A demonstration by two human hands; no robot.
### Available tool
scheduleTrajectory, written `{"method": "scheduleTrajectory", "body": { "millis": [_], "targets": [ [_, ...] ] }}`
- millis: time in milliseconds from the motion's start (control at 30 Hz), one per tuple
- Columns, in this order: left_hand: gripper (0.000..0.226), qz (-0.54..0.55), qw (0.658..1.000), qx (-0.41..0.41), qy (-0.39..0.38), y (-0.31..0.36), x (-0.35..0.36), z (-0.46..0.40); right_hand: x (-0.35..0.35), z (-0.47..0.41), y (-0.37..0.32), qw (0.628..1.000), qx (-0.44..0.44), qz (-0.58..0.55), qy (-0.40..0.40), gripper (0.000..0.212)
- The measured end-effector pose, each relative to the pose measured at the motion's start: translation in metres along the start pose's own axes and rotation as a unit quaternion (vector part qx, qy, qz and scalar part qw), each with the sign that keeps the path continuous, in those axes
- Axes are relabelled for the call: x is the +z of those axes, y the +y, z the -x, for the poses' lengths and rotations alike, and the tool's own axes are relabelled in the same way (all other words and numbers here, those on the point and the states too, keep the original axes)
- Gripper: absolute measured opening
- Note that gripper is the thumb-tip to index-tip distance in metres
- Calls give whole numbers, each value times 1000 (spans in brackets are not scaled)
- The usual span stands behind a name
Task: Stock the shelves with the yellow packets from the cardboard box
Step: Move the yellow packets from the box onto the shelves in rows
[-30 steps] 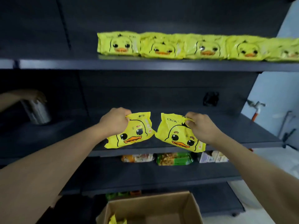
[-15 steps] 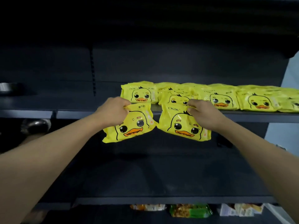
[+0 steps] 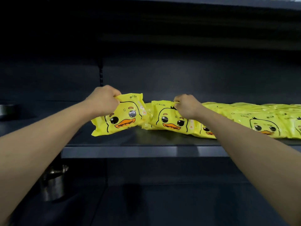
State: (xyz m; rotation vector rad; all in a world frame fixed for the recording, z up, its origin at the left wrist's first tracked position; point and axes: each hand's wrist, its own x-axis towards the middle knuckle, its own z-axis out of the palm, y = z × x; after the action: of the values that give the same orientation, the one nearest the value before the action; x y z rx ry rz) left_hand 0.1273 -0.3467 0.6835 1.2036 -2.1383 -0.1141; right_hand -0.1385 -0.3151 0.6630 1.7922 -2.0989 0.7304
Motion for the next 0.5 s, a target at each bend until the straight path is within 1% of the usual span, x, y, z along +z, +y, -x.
{"method": "scheduleTrajectory", "body": {
  "millis": [67, 133, 233, 333, 400, 500],
  "targets": [
    [24, 14, 1000, -1, -11, -9, 2, -8, 16, -15, -7, 1000, -8, 8, -13, 23],
    [20, 21, 1000, 2, -21, -16, 6, -15, 29, -26, -10, 999, -9, 23, -30, 31],
    [19, 22, 999, 7, -33, -26, 14, -23, 47, -34, -9, 997, -18, 57, -53, 27],
    [18, 11, 999, 14, -46, -29, 22, -30, 60, -39, -4, 997, -30, 69, -28, 25],
    [17, 12, 998, 22, -55, -28, 27, -35, 65, -41, 0, 998, -26, 48, -15, 21],
    [17, 24, 996, 43, -70, -17, 37, -41, 60, -38, 4, 1000, -12, 9, 15, 29]
  ]
}}
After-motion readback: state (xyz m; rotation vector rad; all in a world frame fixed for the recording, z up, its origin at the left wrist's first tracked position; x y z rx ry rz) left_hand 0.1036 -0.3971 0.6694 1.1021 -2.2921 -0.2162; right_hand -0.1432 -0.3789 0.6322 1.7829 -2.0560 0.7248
